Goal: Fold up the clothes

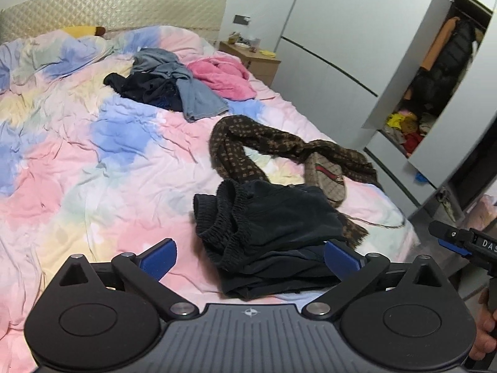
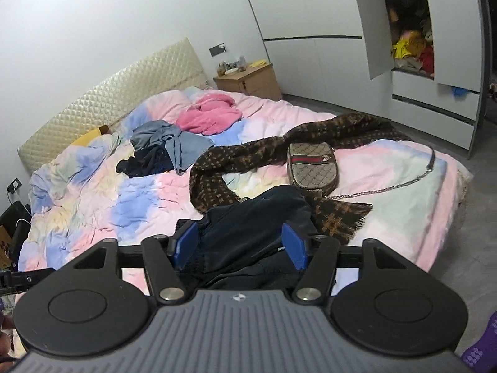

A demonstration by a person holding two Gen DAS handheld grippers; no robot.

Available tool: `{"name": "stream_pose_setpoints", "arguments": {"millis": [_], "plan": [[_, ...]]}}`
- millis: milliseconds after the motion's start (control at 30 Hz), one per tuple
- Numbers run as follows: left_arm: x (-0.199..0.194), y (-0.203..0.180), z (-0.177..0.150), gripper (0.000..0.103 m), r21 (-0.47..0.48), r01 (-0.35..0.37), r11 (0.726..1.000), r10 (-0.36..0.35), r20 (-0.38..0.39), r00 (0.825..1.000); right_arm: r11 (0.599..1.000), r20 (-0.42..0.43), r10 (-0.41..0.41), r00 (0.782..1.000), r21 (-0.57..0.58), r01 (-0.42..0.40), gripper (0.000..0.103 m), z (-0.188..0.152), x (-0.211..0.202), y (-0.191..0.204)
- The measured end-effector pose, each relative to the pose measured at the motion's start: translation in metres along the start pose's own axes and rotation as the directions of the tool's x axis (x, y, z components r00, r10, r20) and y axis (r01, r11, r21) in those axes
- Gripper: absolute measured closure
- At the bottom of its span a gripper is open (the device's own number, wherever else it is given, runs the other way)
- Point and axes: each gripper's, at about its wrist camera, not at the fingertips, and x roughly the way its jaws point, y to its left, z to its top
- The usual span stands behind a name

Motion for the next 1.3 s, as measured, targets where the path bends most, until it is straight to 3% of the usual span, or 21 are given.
{"name": "stream_pose_setpoints", "arguments": {"millis": [333,633,867,1300], "plan": [[-0.069,-0.017,-0.015,0.0,0.096,-0.011,0.995,0.009,0.023,1.0,0.997,0.014,-0.02,1.0,-0.079,0.021,0.027,-0.021,-0.067,0.047],[-0.137,-0.019,-0.031,0.0,0.131,0.002,0.991,-0.009,0.056,0.998,0.996,0.043,-0.033,0.999,-0.082,0.036,0.0,-0.042,-0.124,0.091],[-0.171,-0.016,-0.052,0.0,0.163,-0.011,0.987,0.001,0.065,0.998,0.995,0.05,-0.058,0.997,-0.082,0.062,0.0,-0.06,-0.142,0.112],[-0.199,-0.001,-0.069,0.0,0.173,-0.035,0.984,0.023,0.067,0.997,0.989,0.056,-0.084,0.995,-0.117,0.09,0.0,-0.076,-0.151,0.137]]}}
